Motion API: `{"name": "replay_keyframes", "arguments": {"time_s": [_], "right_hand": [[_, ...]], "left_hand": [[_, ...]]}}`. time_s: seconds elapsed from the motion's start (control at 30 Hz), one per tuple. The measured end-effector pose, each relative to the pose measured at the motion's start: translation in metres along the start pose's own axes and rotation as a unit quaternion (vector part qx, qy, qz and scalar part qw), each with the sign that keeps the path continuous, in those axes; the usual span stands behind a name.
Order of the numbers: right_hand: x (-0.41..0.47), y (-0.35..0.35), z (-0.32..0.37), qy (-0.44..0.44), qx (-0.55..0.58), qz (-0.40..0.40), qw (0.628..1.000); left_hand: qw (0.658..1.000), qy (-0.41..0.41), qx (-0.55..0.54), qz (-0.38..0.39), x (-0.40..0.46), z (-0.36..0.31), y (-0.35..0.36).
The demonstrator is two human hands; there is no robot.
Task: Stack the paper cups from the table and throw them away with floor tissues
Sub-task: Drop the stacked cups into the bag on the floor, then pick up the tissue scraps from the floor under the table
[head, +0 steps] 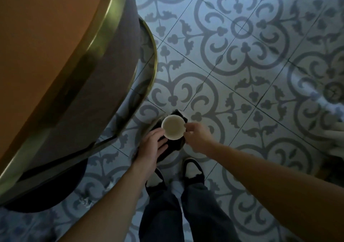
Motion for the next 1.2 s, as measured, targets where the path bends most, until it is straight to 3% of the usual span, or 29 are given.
{"name": "replay_keyframes", "arguments": {"time_s": [0.37,0.63,0.93,1.2], "right_hand": [[-0.018,-0.015,-0.003,-0.001,-0.056,-0.015,0.998],[-0.082,-0.003,0.024,-0.04,-0.126,-0.008,0.991],[-0.165,0.076,0.061,-0.152,-0.208,0.017,0.966],[-0.246,0.188,0.055,-0.192,-0.284,0.016,0.939]], "left_hand": [[0.999,0.017,0.036,-0.018,-0.022,0.003,-0.004],[0.981,0.103,0.149,-0.074,-0.102,0.017,-0.078],[0.958,0.196,0.166,-0.126,-0.182,0.029,-0.182],[0.938,0.24,0.199,-0.148,-0.243,0.099,-0.301]]}}
Point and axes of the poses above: each hand's wrist, its own x-axis towards the middle knuckle, its own y-axis out of the palm, z = x × y, the point moved 8 cm from there along x, towards the middle knuckle, and after that the axes turned 10 degrees about -x, right-handed, at the moved point
